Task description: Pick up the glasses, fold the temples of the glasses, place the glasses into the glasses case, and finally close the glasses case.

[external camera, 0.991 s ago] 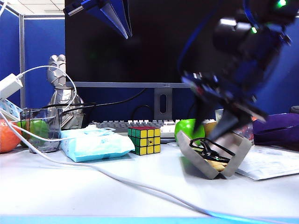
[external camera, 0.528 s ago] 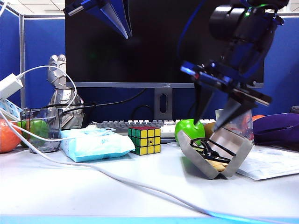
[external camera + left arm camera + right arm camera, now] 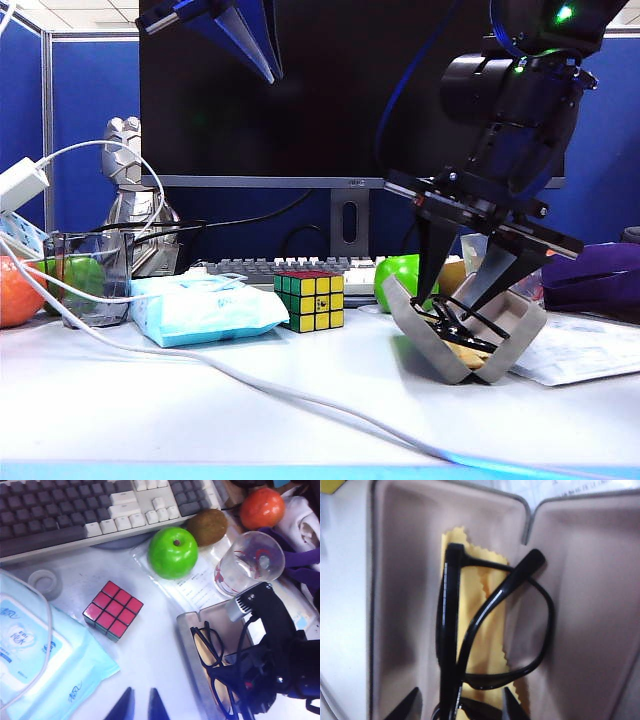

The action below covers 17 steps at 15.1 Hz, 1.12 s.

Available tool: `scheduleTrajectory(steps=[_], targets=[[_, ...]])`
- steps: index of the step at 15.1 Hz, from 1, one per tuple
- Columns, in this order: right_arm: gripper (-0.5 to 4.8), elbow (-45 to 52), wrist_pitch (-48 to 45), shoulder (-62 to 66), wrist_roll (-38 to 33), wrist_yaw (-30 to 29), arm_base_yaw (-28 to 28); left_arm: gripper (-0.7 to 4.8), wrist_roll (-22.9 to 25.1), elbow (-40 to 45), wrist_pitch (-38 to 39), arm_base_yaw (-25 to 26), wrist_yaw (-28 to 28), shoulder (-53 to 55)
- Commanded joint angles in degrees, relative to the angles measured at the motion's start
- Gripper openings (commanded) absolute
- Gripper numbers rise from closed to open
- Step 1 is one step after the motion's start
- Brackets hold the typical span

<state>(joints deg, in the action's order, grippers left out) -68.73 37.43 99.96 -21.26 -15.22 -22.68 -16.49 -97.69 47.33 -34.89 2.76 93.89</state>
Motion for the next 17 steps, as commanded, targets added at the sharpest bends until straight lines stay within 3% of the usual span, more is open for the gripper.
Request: scheduleTrajectory(steps=[1, 4, 17], targets=[[1.22, -0.1, -0.2, 0.8, -0.1, -1.4, 0.0, 0.52, 0.2, -0.1, -0.7, 0.0, 0.0, -0.3], [-0.02, -0.1, -0.9, 1.3, 0.3, -1.6, 0.0, 0.52, 0.2, -0.1, -0.7, 0.0, 0.0, -0.3], [-0.02, -3.7, -2.2, 1.2, -2.3, -5.5, 0.0, 0.52, 0.2, -0.1, -0.7, 0.0, 0.0, -0.3]])
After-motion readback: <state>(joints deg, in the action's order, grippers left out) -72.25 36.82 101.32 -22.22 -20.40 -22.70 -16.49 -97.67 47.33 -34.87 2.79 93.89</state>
